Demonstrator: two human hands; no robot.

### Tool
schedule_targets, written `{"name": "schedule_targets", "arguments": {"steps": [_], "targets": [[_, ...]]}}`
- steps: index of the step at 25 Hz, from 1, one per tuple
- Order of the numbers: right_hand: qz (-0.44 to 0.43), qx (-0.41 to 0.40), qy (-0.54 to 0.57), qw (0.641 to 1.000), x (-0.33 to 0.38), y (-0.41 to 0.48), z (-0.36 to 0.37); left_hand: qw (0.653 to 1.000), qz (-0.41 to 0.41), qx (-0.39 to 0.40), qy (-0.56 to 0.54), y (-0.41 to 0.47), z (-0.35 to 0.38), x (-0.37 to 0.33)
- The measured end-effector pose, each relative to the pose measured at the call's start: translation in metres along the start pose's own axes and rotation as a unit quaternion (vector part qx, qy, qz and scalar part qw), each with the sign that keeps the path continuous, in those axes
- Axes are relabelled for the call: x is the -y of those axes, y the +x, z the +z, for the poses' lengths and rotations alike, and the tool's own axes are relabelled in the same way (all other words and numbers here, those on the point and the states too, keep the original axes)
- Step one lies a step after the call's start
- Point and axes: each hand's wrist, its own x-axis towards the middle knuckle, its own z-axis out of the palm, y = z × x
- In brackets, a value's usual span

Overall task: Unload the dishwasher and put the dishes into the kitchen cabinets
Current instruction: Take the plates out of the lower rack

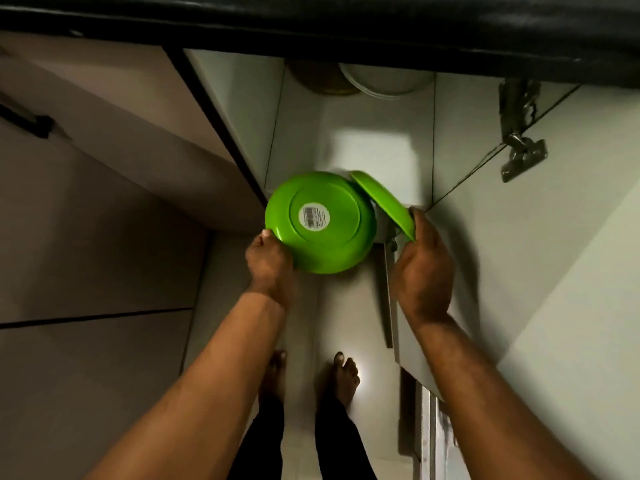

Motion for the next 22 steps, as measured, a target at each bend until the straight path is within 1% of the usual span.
{"name": "schedule_targets", "arguments": {"steps": [3, 5, 7, 9, 10, 11, 12, 13, 14, 15, 16, 17, 18, 19, 20, 22], "targets": [[-0.040, -0.032, -0.028, 0.998, -0.011, 0.025, 0.018, 0.995, -0.084, -0.010, -0.052, 0.024, 0.027, -0.010], [-0.060, -0.029, -0.035, 0.997, -0.017, 0.038, 0.034, 0.986, -0.138, 0.004, -0.092, 0.042, 0.043, -0.016], [-0.096, -0.019, -0.046, 0.994, -0.022, 0.051, 0.050, 0.979, -0.165, 0.020, -0.120, 0.053, 0.055, -0.027], [-0.124, 0.007, -0.051, 0.991, -0.025, 0.062, 0.060, 0.978, -0.163, 0.011, -0.129, 0.062, 0.067, -0.035], [-0.127, 0.031, -0.051, 0.990, -0.026, 0.067, 0.064, 0.981, -0.148, 0.020, -0.121, 0.068, 0.069, -0.037], [-0.121, 0.061, -0.053, 0.989, -0.025, 0.072, 0.066, 0.984, -0.132, 0.048, -0.106, 0.072, 0.072, -0.040], [-0.105, 0.094, -0.059, 0.988, -0.024, 0.078, 0.068, 0.986, -0.121, 0.077, -0.088, 0.079, 0.076, -0.043], [-0.083, 0.126, -0.069, 0.986, -0.024, 0.085, 0.072, 0.984, -0.128, 0.098, -0.081, 0.090, 0.083, -0.047], [-0.066, 0.151, -0.082, 0.983, -0.026, 0.090, 0.076, 0.987, -0.123, 0.087, -0.057, 0.092, 0.090, -0.055], [-0.058, 0.167, -0.094, 0.980, -0.028, 0.096, 0.080, 0.995, -0.073, 0.054, 0.051, 0.094, 0.093, -0.055], [-0.056, 0.178, -0.104, 0.977, -0.030, 0.101, 0.085, 0.987, 0.000, 0.061, 0.152, 0.104, 0.099, -0.056], [-0.057, 0.187, -0.112, 0.974, -0.032, 0.106, 0.089, 0.986, 0.001, 0.088, 0.140, 0.105, 0.102, -0.059], [-0.058, 0.197, -0.122, 0.971, -0.035, 0.111, 0.094, 0.978, -0.003, 0.157, 0.138, 0.108, 0.104, -0.057], [-0.058, 0.205, -0.134, 0.968, -0.039, 0.116, 0.098, 0.962, 0.029, 0.216, 0.167, 0.110, 0.103, -0.052], [-0.059, 0.213, -0.147, 0.964, -0.042, 0.119, 0.101, 0.946, 0.094, 0.222, 0.215, 0.112, 0.102, -0.049], [-0.057, 0.223, -0.172, 0.958, -0.045, 0.124, 0.105, 0.916, 0.158, 0.243, 0.278, 0.115, 0.102, -0.046]]}}
